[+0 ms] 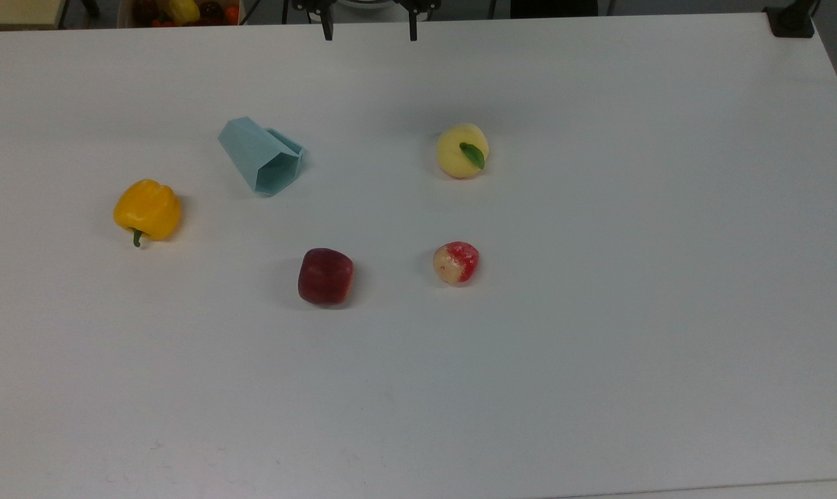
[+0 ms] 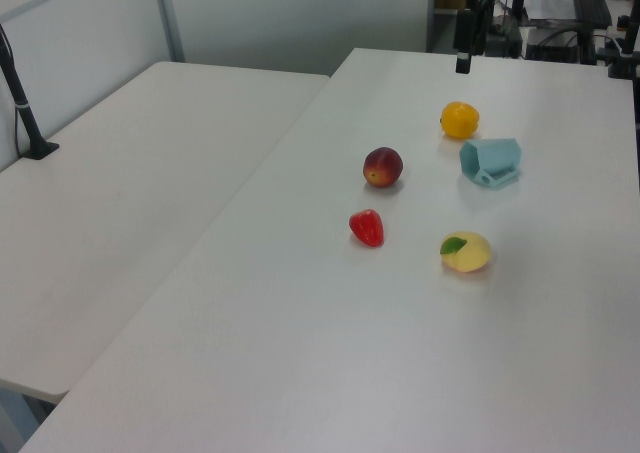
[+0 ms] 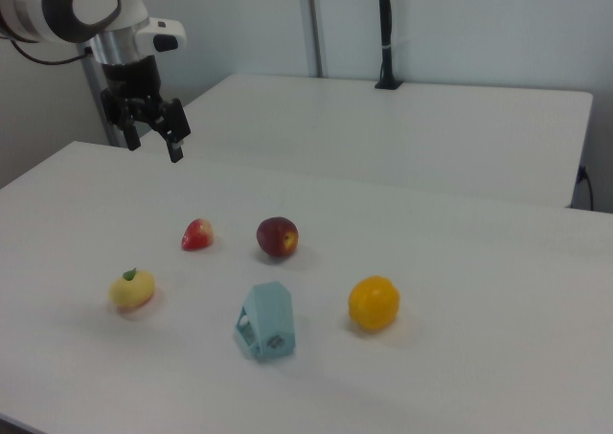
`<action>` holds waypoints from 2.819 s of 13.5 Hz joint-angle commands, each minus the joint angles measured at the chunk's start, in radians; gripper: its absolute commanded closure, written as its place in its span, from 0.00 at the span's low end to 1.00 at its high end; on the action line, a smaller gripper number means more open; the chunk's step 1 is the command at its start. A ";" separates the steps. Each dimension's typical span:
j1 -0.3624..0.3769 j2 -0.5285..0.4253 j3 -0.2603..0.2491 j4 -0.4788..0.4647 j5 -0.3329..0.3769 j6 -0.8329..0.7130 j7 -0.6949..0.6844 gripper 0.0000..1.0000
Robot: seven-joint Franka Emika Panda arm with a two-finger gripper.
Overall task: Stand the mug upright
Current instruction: 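Move the gripper over the tipped light-blue mug and lower it, then close the gripper on the mug's rim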
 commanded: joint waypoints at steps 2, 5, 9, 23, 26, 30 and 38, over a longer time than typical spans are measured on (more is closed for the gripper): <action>0.013 0.014 -0.010 0.040 -0.051 -0.035 0.266 0.00; 0.010 0.022 -0.005 0.041 -0.114 -0.072 0.547 0.00; -0.019 0.123 -0.017 0.097 -0.180 -0.182 0.656 0.00; -0.045 0.468 -0.151 0.186 -0.147 -0.112 0.890 0.00; -0.045 0.474 -0.149 0.152 -0.157 -0.048 0.888 0.00; -0.040 0.471 -0.145 0.072 -0.190 -0.051 0.853 0.00; -0.048 0.454 -0.145 -0.024 -0.297 -0.049 0.743 0.35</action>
